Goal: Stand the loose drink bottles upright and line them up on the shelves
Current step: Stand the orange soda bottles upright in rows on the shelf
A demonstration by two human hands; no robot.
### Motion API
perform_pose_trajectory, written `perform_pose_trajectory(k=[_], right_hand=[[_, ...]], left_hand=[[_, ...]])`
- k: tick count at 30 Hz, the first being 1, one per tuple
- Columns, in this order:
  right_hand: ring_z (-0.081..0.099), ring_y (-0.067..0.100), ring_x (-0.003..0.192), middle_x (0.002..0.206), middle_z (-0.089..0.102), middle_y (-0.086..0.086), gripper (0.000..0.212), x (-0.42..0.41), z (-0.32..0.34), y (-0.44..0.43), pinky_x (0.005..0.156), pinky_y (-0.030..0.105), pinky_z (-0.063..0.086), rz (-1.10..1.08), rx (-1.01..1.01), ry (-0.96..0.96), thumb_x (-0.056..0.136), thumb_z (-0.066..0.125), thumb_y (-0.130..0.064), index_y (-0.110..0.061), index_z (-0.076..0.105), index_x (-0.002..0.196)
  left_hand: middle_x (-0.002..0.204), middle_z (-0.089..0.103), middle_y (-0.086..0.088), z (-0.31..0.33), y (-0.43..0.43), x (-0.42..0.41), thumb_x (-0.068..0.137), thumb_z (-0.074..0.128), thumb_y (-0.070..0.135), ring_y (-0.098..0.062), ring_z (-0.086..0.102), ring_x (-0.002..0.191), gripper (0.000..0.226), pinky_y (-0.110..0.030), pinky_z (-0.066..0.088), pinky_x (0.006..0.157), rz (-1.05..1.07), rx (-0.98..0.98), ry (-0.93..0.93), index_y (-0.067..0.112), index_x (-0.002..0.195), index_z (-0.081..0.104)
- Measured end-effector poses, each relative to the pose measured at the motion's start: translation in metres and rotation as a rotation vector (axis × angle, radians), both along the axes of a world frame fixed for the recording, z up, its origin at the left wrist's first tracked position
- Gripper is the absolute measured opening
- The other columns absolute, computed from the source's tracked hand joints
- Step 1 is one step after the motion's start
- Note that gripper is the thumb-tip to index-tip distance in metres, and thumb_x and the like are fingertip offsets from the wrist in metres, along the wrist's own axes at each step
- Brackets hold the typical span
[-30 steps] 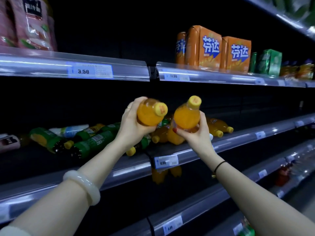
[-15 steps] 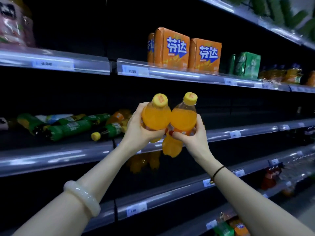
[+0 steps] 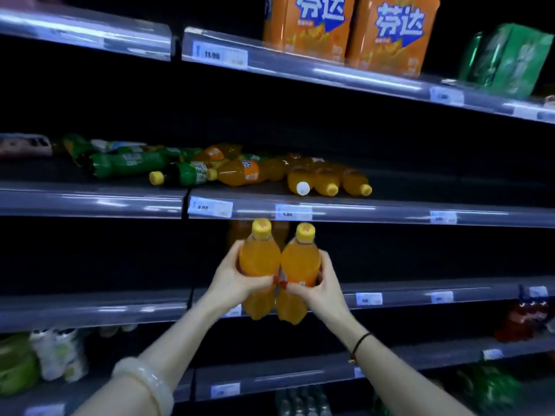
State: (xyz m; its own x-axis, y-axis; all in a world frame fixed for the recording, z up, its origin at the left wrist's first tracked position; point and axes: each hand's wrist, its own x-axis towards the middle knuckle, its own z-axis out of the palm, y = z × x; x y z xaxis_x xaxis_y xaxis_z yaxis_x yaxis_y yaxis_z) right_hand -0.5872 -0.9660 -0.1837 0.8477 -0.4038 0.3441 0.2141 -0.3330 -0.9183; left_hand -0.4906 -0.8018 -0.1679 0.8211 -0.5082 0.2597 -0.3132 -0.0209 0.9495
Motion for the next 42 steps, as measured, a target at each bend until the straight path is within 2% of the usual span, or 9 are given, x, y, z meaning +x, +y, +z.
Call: perform_pose_trajectory(k=[4, 9, 14, 18, 22, 25, 30, 34, 42], right_hand=[[0.059, 0.012, 0.107, 0.118, 0.055, -0.007, 0.076, 0.034, -0.034, -0.006, 0.081, 0.025, 0.053, 0.014, 0.049, 0.037, 0.059, 0.083, -0.028, -0.039, 0.039, 0.120], [0.056, 0.013, 0.109, 0.120, 0.053, -0.009, 0.079, 0.089, -0.057, -0.017, 0.088, 0.033, 0.053, -0.030, 0.014, 0.036, 0.060, 0.082, -0.030, -0.033, 0.038, 0.126], [0.054, 0.007, 0.109, 0.119, 0.051, -0.014, 0.078, 0.142, -0.066, -0.027, 0.083, 0.021, 0.048, -0.008, 0.027, 0.042, 0.068, 0.084, -0.019, -0.033, 0.036, 0.128], [0.057, 0.008, 0.105, 0.114, 0.057, -0.008, 0.072, 0.175, -0.073, -0.039, 0.086, 0.024, 0.047, -0.013, 0.034, 0.069, 0.066, 0.086, -0.019, -0.031, 0.041, 0.121], [0.062, 0.018, 0.103, 0.110, 0.061, -0.002, 0.070, 0.199, -0.080, -0.055, 0.089, 0.036, 0.053, -0.032, 0.024, 0.103, 0.065, 0.086, -0.017, -0.028, 0.042, 0.118], [0.060, 0.017, 0.103, 0.109, 0.058, -0.004, 0.077, 0.221, -0.077, -0.069, 0.086, 0.031, 0.050, -0.025, 0.055, 0.113, 0.069, 0.082, -0.010, -0.023, 0.036, 0.130], [0.053, 0.021, 0.120, 0.130, 0.054, 0.003, 0.083, 0.257, -0.077, -0.092, 0.103, 0.037, 0.043, -0.003, 0.080, 0.134, 0.075, 0.079, -0.011, -0.017, 0.030, 0.141], [0.055, 0.015, 0.111, 0.130, 0.055, 0.003, 0.072, 0.271, -0.081, -0.101, 0.100, 0.035, 0.045, 0.037, 0.105, 0.159, 0.078, 0.077, -0.019, -0.018, 0.037, 0.138], [0.054, 0.021, 0.120, 0.135, 0.051, 0.006, 0.071, 0.290, -0.098, -0.099, 0.104, 0.045, 0.044, -0.048, 0.123, 0.071, 0.078, 0.077, -0.020, -0.021, 0.038, 0.138]], left_hand=[[0.109, 0.059, 0.009, -0.035, -0.010, 0.022, 0.052, 0.088, 0.034, -0.013, 0.059, 0.101, 0.068, -0.032, 0.052, 0.080, 0.072, 0.024, 0.032, 0.044, 0.106, 0.047], [0.113, 0.057, 0.008, -0.054, -0.022, 0.069, 0.055, 0.086, 0.033, -0.013, 0.058, 0.103, 0.072, -0.038, 0.053, 0.084, 0.128, 0.034, 0.011, 0.041, 0.114, 0.046], [0.110, 0.058, 0.009, -0.068, -0.034, 0.125, 0.059, 0.088, 0.022, -0.013, 0.057, 0.102, 0.071, -0.037, 0.050, 0.087, 0.169, 0.051, 0.049, 0.036, 0.115, 0.046], [0.101, 0.063, 0.004, -0.078, -0.052, 0.154, 0.055, 0.090, 0.016, -0.016, 0.062, 0.095, 0.075, -0.034, 0.051, 0.083, 0.219, 0.015, 0.097, 0.025, 0.115, 0.047], [0.105, 0.067, -0.004, -0.081, -0.069, 0.180, 0.045, 0.083, 0.025, -0.012, 0.065, 0.089, 0.078, -0.031, 0.054, 0.078, 0.243, -0.011, 0.153, 0.023, 0.116, 0.051], [0.109, 0.065, -0.002, -0.081, -0.084, 0.199, 0.034, 0.084, 0.040, -0.018, 0.063, 0.096, 0.097, -0.029, 0.051, 0.081, 0.280, 0.031, 0.152, 0.020, 0.123, 0.052], [0.117, 0.061, -0.005, -0.086, -0.102, 0.227, 0.053, 0.089, 0.029, -0.020, 0.060, 0.102, 0.083, -0.038, 0.050, 0.093, 0.265, 0.078, 0.102, 0.016, 0.124, 0.047], [0.123, 0.060, -0.006, -0.097, -0.108, 0.243, 0.070, 0.083, 0.024, -0.022, 0.060, 0.108, 0.073, -0.043, 0.049, 0.097, 0.262, 0.041, 0.118, 0.016, 0.131, 0.045], [0.128, 0.057, -0.006, -0.103, -0.115, 0.256, 0.076, 0.077, 0.022, -0.023, 0.056, 0.116, 0.072, -0.045, 0.045, 0.102, 0.251, -0.012, 0.077, 0.018, 0.138, 0.040]])
